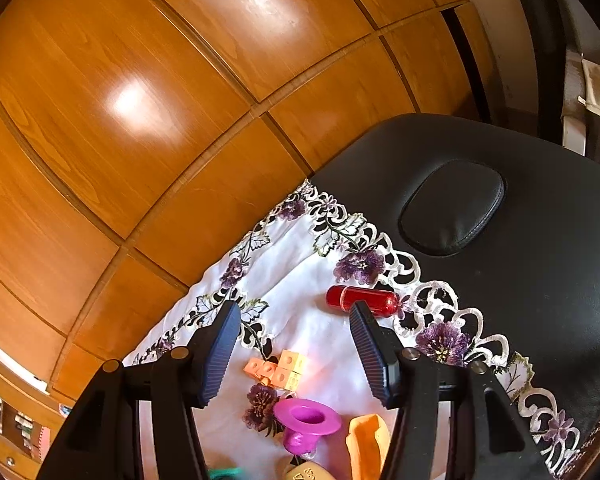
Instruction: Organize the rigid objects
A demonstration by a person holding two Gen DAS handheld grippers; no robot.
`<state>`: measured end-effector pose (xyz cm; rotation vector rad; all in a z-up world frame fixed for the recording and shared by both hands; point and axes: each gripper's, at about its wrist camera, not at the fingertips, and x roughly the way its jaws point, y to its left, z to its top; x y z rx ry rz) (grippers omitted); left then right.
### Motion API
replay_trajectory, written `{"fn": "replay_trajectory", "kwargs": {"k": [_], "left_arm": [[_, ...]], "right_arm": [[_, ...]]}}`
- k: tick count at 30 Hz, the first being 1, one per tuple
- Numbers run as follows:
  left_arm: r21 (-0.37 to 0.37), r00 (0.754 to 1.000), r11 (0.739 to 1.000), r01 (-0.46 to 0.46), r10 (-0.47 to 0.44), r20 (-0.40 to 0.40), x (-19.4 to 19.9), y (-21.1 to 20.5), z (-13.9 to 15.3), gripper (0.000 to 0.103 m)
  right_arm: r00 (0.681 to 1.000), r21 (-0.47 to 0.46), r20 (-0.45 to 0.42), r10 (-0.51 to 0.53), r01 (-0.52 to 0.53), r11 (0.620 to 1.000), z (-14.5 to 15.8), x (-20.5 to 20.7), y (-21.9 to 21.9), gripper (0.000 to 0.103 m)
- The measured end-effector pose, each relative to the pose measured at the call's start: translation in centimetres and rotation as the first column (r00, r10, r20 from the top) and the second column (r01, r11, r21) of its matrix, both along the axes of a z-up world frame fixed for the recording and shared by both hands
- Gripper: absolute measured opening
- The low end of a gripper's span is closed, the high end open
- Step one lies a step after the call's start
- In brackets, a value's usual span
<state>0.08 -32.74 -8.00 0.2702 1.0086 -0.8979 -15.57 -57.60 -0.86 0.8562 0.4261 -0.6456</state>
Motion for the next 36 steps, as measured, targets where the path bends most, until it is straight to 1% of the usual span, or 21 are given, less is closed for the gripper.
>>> {"fn": "replay_trajectory", "kwargs": {"k": [3,6,8,11,13,15,16,17,18,20,23,24,27,28,29,30,31,32,33,35,36], "left_arm": [[-0.012,0.998,1.000,0.010,-0.009,0.060,-1.0,2.7,-0.3,0.060],[-0.046,0.999,0.999,-0.015,0.017,0.049,-1.1,4.3,-0.7,0.060],[-0.059,0.999,0.998,-0.020,0.023,0.049,-1.1,4.8,-0.8,0.060],[-0.069,0.999,0.997,-0.021,0.024,0.046,-1.1,4.9,-0.7,0.060],[-0.078,0.999,0.997,-0.019,0.023,0.048,-1.1,5.1,-0.7,0.060],[-0.086,0.999,0.996,-0.019,0.023,0.046,-1.1,5.1,-0.8,0.061],[-0.090,0.999,0.996,-0.020,0.024,0.044,-1.1,5.2,-0.8,0.061],[-0.093,0.999,0.995,-0.020,0.024,0.042,-1.0,5.2,-0.8,0.061],[-0.097,0.999,0.995,-0.021,0.025,0.041,-1.0,5.3,-0.8,0.061],[-0.101,0.999,0.995,-0.022,0.026,0.042,-1.0,5.3,-0.9,0.061],[-0.103,0.998,0.995,-0.020,0.025,0.050,-1.2,5.3,-1.0,0.061],[-0.105,0.999,0.994,-0.019,0.024,0.048,-1.1,5.3,-1.0,0.061],[-0.117,0.999,0.993,-0.019,0.023,0.038,-0.9,5.6,-1.1,0.061],[-0.121,0.999,0.993,-0.017,0.022,0.038,-0.9,5.7,-1.1,0.061],[-0.123,0.999,0.992,-0.016,0.021,0.037,-0.9,5.8,-1.1,0.061],[-0.128,0.999,0.992,-0.016,0.021,0.037,-0.8,5.9,-1.1,0.061],[-0.129,0.999,0.991,-0.017,0.022,0.038,-0.9,5.9,-1.1,0.061],[-0.128,0.999,0.992,-0.018,0.024,0.042,-0.9,5.9,-1.2,0.061],[-0.125,0.998,0.992,-0.018,0.024,0.052,-1.0,5.8,-1.2,0.061],[-0.122,0.998,0.992,-0.017,0.025,0.063,-1.2,5.8,-1.2,0.062],[-0.122,0.998,0.992,-0.017,0.025,0.066,-1.2,5.8,-1.2,0.062]], "right_arm": [[1.000,0.000,-0.028,0.003,-0.003,1.000,-0.1,0.4,0.0,0.058],[0.998,0.009,-0.067,0.021,-0.020,1.000,-0.5,1.0,0.1,0.058],[0.991,0.038,-0.118,0.063,-0.059,0.998,-1.0,2.1,0.1,0.058],[0.961,0.097,-0.212,0.177,-0.159,0.982,-2.3,4.7,0.2,0.058],[0.940,0.107,-0.265,0.215,-0.194,0.975,-3.0,6.4,0.5,0.058],[0.917,0.127,-0.305,0.258,-0.229,0.965,-3.7,8.1,0.9,0.064],[0.902,0.148,-0.324,0.287,-0.251,0.957,-4.1,9.1,1.1,0.075],[0.888,0.166,-0.338,0.312,-0.270,0.949,-4.6,10.0,1.3,0.081],[0.877,0.170,-0.356,0.322,-0.278,0.945,-4.8,10.7,1.5,0.081],[0.863,0.156,-0.403,0.306,-0.264,0.952,-5.1,11.8,1.8,0.082],[0.861,0.178,-0.418,0.289,-0.234,0.956,-5.6,13.2,1.7,0.084],[0.856,0.175,-0.431,0.285,-0.230,0.957,-5.7,13.8,1.8,0.084],[0.827,0.137,-0.495,0.265,-0.227,0.964,-6.8,15.8,2.4,0.084],[0.800,0.135,-0.535,0.271,-0.236,0.962,-7.8,16.5,3.0,0.078],[0.773,0.128,-0.571,0.277,-0.249,0.960,-8.3,17.3,3.4,0.066],[0.749,0.072,-0.609,0.262,-0.276,0.958,-8.2,17.9,4.2,0.064],[0.736,0.052,-0.610,0.294,-0.333,0.941,-7.9,18.5,5.0,0.063],[0.741,0.064,-0.575,0.347,-0.383,0.922,-7.8,18.9,5.7,0.063],[0.731,0.050,-0.571,0.373,-0.422,0.905,-7.7,19.2,6.5,0.063],[0.693,-0.012,-0.610,0.383,-0.492,0.871,-7.4,19.9,8.2,0.063],[0.679,-0.015,-0.605,0.417,-0.533,0.846,-7.4,20.1,9.0,0.063]]}}
